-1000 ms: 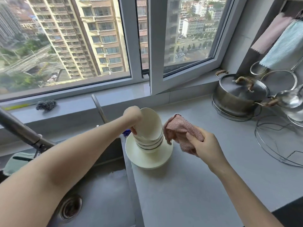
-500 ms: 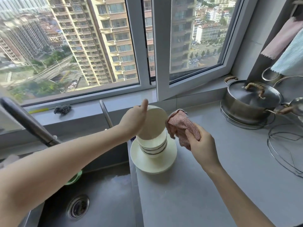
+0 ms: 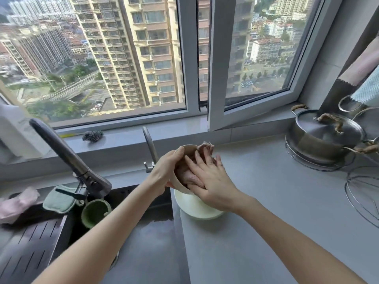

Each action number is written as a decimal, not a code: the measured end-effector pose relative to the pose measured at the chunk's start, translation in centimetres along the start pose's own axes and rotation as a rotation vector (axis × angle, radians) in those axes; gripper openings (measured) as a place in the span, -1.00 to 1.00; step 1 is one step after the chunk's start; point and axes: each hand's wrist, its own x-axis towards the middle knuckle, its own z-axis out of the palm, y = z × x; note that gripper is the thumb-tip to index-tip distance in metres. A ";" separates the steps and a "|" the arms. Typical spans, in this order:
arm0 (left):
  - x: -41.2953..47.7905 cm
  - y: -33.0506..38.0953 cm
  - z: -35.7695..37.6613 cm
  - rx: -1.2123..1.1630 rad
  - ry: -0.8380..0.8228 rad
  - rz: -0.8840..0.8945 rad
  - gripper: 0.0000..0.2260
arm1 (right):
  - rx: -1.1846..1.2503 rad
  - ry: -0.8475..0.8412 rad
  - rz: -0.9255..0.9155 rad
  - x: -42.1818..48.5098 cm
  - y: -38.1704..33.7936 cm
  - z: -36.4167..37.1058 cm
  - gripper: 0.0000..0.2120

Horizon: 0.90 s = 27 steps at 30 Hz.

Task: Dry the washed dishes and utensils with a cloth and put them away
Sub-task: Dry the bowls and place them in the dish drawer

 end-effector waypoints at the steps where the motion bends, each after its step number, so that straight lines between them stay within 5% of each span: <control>1: -0.4 -0.3 -0.2 -0.051 0.005 -0.011 -0.72 | 0.052 -0.012 -0.002 0.1 -0.5 0.1 -0.16; 5: -1.0 -1.8 -1.3 -0.188 -0.058 0.053 -0.62 | 0.339 -0.200 -0.017 -0.5 -3.6 1.0 -0.06; 9: -1.7 -2.8 -2.8 -0.052 -0.144 0.048 -0.75 | 0.378 -0.336 -0.109 -3.2 -5.3 1.0 -0.35; 12: -2.5 -3.8 -3.7 0.009 -0.270 0.000 -0.75 | 0.111 -0.421 -0.233 -5.3 -5.1 0.3 -0.52; 16: -3.4 -4.7 -3.7 0.038 -0.484 -0.058 -0.74 | -0.365 -0.279 -0.453 -6.9 -5.1 -0.2 -0.61; 19: -4.0 -5.0 -3.4 -0.053 -0.623 -0.145 -0.76 | -0.444 -0.224 -0.554 -7.0 -6.4 -0.8 -0.63; 23: -4.6 -4.9 -3.2 -0.145 -0.618 -0.152 -0.74 | -0.530 -0.246 -0.481 -6.9 -6.3 -0.3 -0.40; 27: -4.4 -5.0 -3.0 -0.061 -0.404 -0.110 -0.70 | -0.544 -0.304 -0.317 -6.9 -6.0 1.1 -0.28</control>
